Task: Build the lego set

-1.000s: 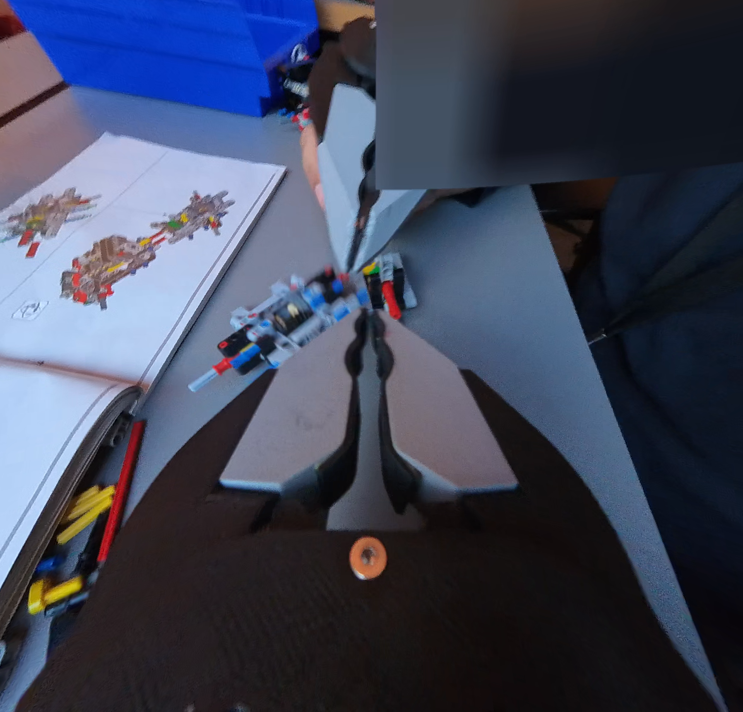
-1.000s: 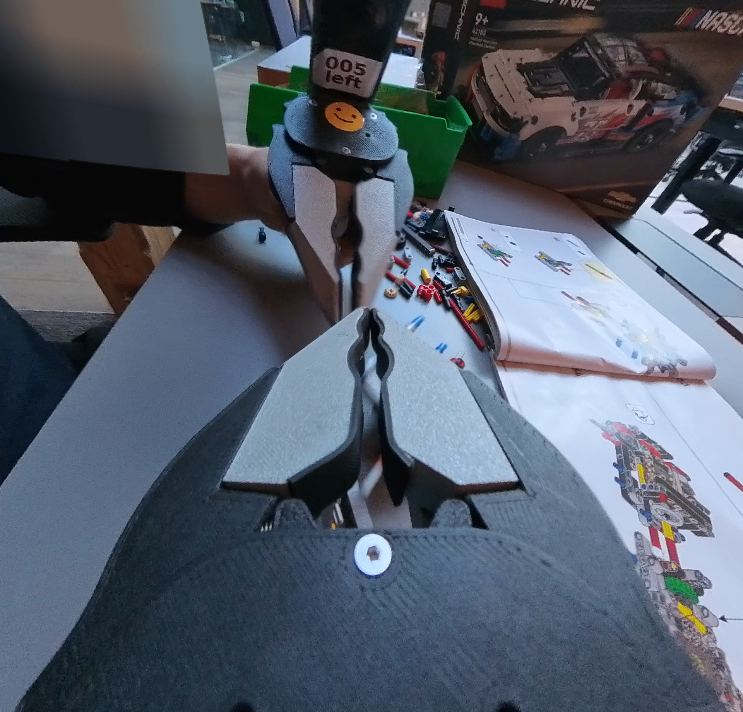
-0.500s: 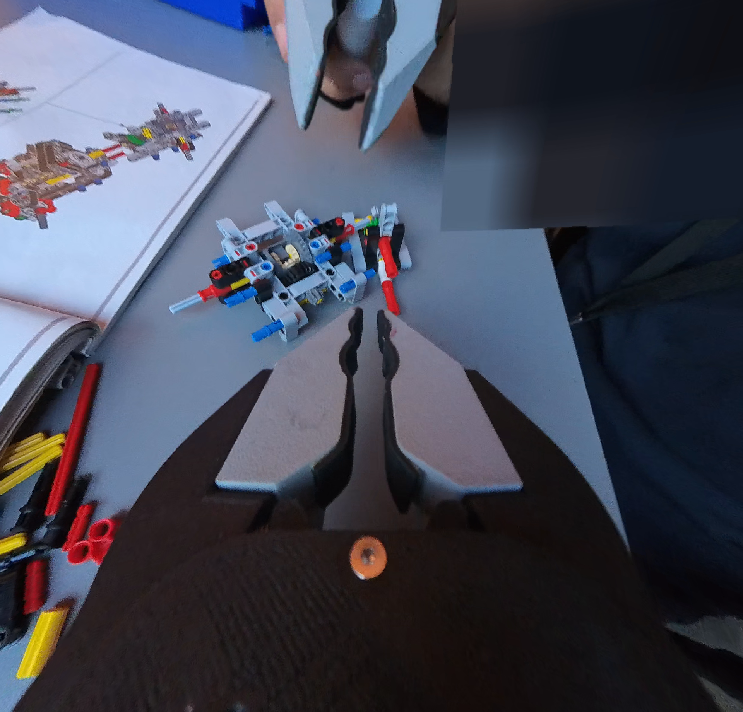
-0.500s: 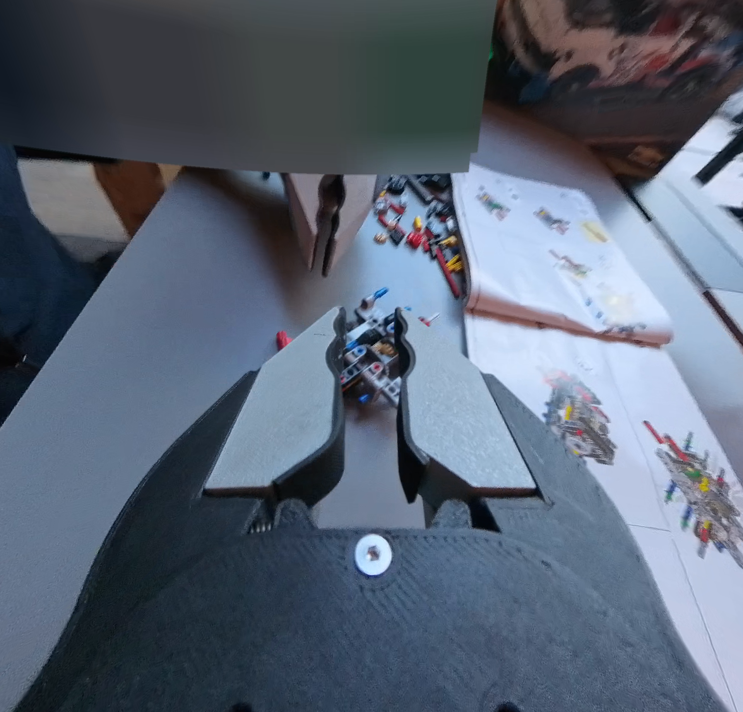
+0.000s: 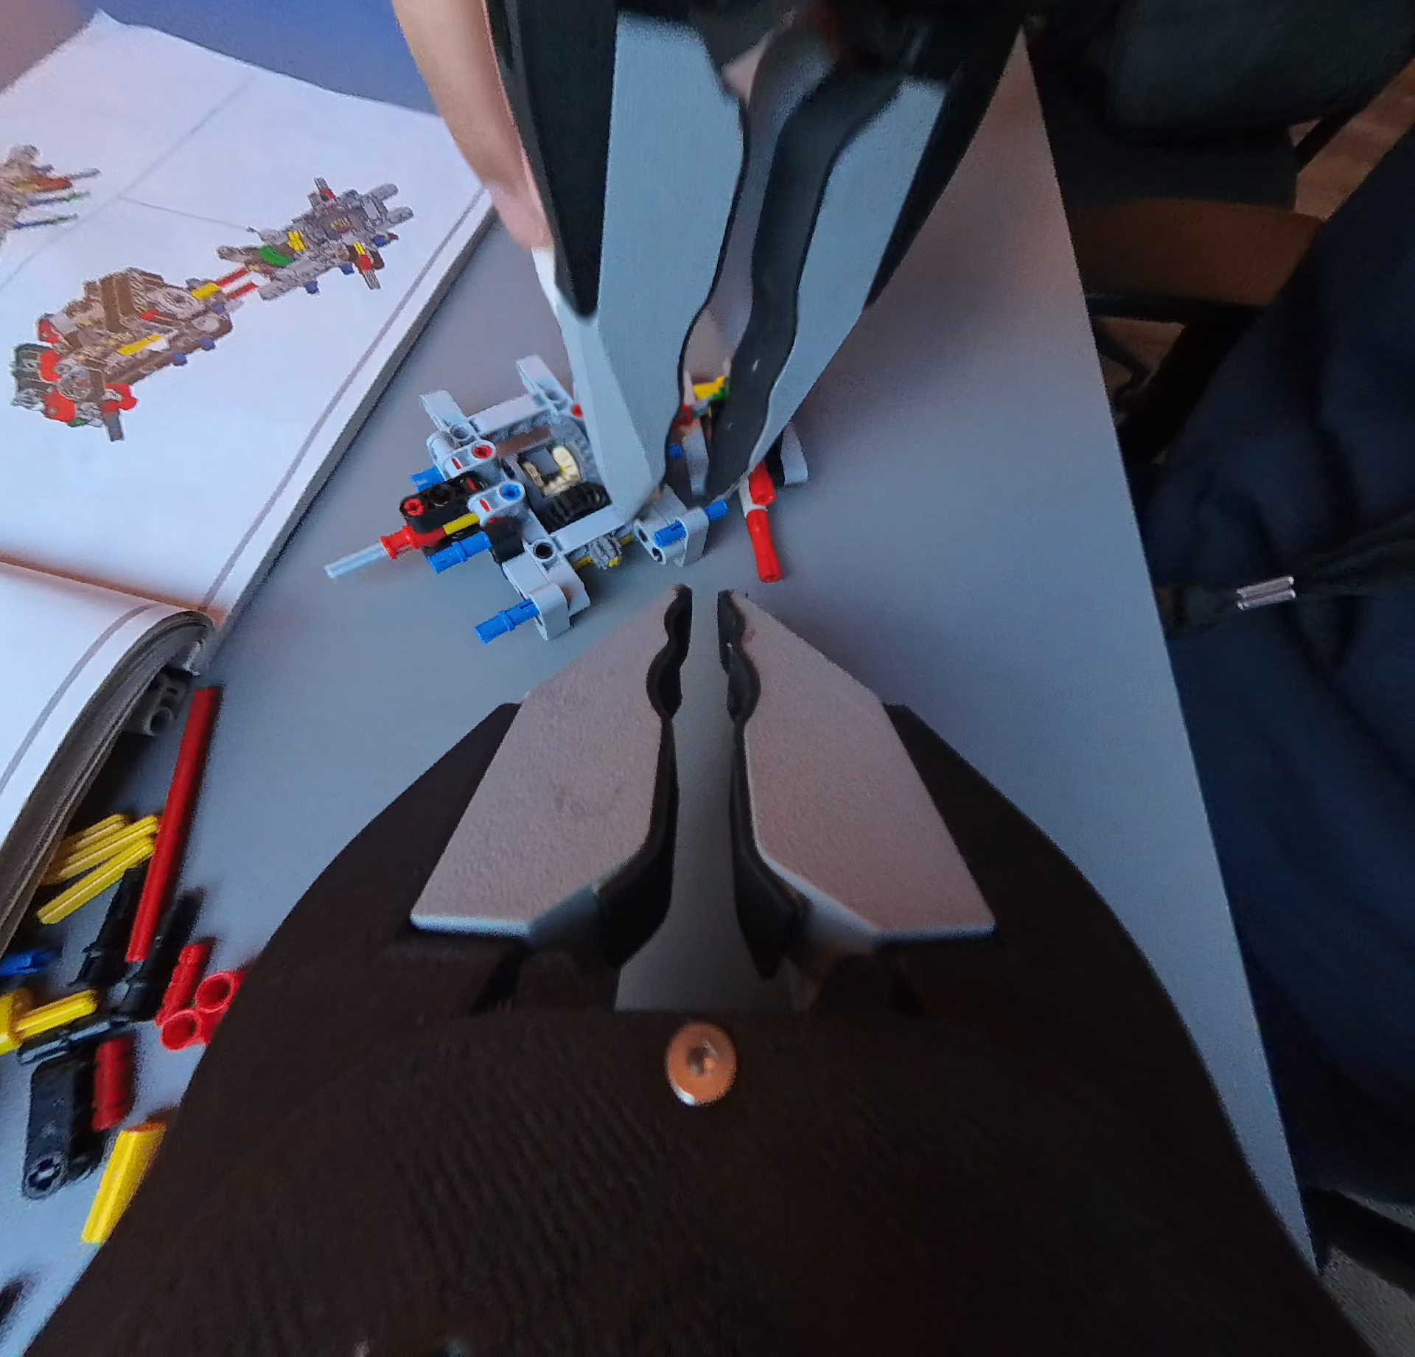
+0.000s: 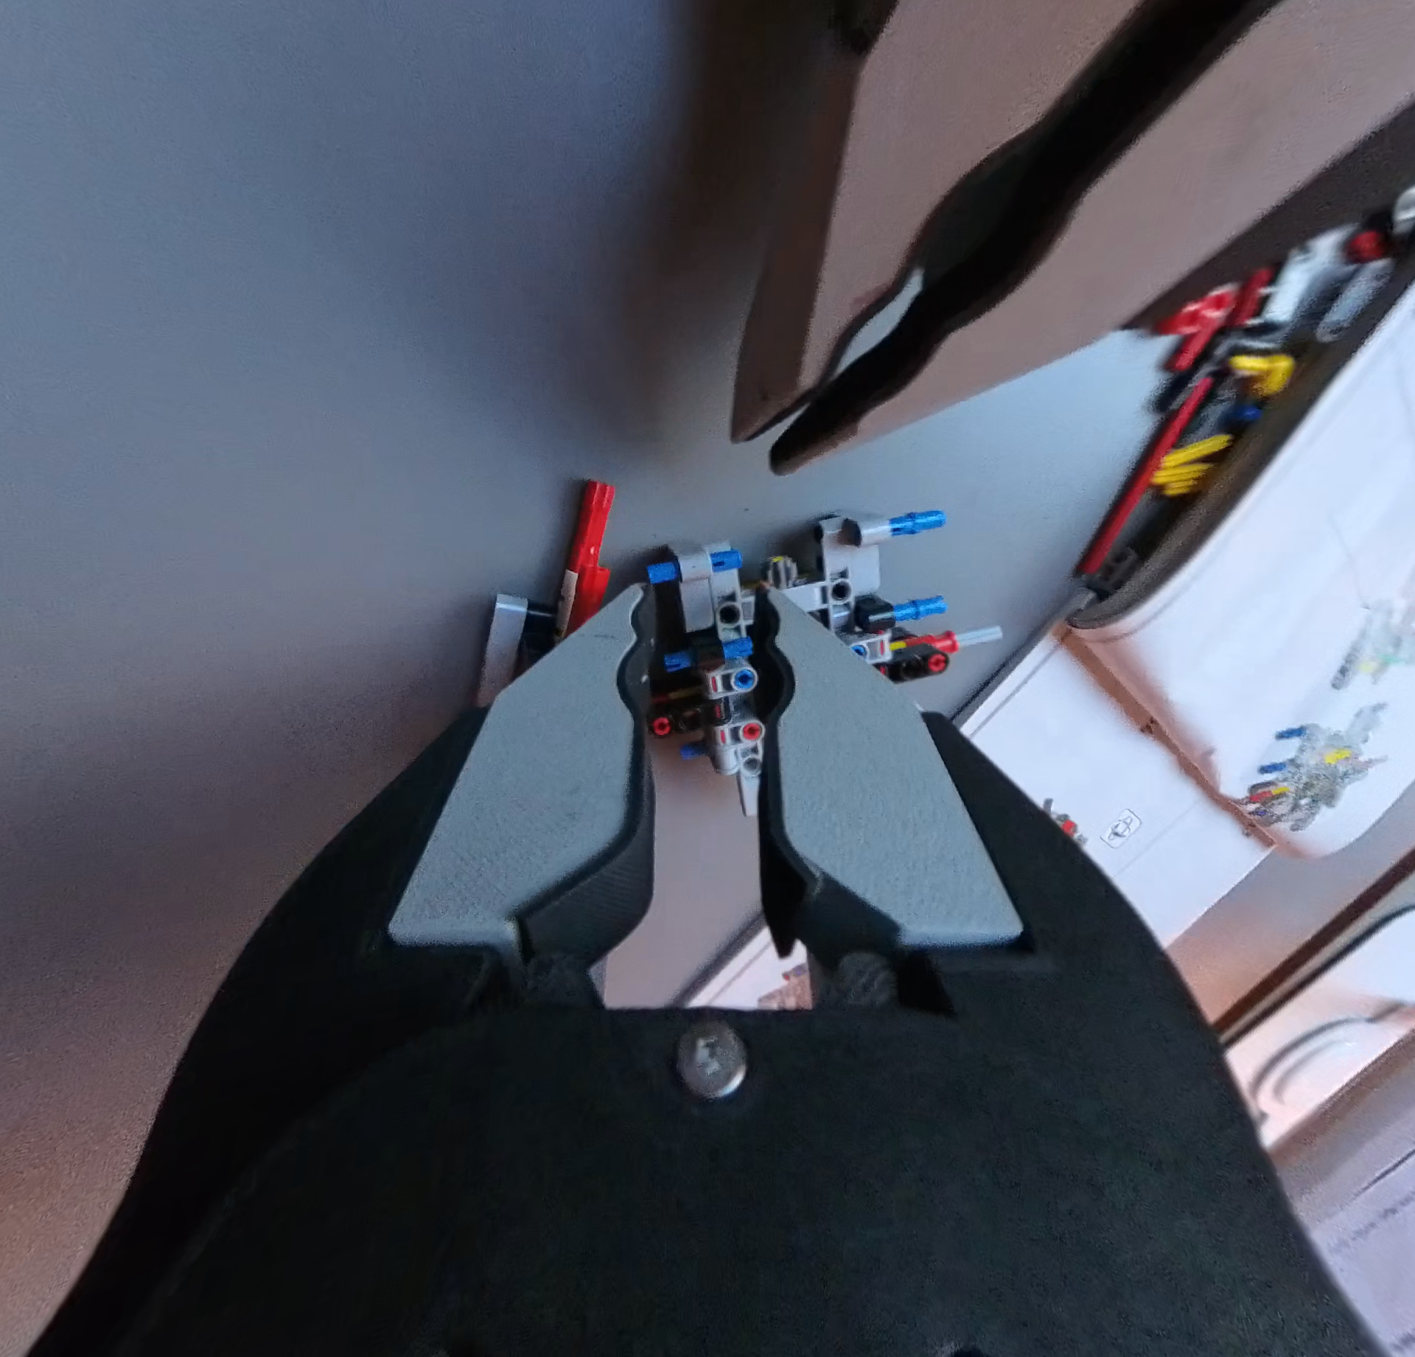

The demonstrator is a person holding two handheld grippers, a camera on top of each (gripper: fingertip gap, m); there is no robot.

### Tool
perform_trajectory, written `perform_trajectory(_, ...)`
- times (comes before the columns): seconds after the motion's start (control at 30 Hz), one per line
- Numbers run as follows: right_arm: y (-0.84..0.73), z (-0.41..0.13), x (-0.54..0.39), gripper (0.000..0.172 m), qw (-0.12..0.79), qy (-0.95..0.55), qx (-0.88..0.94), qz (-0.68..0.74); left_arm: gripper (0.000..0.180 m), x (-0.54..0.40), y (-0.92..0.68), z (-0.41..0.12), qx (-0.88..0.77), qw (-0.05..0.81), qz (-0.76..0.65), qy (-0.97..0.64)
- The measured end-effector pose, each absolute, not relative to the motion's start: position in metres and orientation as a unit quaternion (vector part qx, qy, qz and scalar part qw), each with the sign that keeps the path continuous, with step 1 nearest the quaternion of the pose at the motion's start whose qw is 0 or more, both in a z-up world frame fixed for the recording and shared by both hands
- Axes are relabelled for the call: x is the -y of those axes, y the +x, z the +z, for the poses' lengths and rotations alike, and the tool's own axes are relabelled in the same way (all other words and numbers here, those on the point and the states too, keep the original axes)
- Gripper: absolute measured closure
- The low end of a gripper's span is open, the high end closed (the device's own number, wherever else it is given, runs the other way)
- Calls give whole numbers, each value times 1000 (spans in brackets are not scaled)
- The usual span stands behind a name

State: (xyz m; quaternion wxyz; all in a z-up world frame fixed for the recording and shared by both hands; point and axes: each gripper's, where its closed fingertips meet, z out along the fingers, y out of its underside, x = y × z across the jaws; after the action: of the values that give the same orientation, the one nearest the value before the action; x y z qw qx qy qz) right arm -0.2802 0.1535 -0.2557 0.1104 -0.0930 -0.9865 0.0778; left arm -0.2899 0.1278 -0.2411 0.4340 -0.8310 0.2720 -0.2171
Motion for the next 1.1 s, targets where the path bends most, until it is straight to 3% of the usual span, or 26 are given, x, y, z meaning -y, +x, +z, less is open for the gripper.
perform_trajectory(0.17,-294,-263,-151,160,125,-118,982,82,173,-124,-296,-236,-261,448,-221,-826)
perform_trajectory(0.3,-302,-261,-154,160,191,-167,955,150,164,-122,-301,-244,-262,436,-189,-840)
perform_trajectory(0.53,-303,-231,-161,161,297,-261,859,326,166,-139,-295,-236,-224,453,-216,-835)
perform_trajectory(0.73,-295,-219,-167,160,296,-283,806,427,174,-158,-294,-228,-208,484,-201,-826)
perform_trajectory(0.9,-291,-212,-172,160,302,-281,785,462,160,-165,-282,-223,-236,495,-211,-810)
perform_trajectory(1.03,-288,-205,-172,161,305,-272,776,481,179,-172,-279,-223,-266,503,-178,-803)
perform_trajectory(1.1,-287,-206,-174,160,303,-272,774,485,178,-174,-278,-223,-269,500,-179,-803)
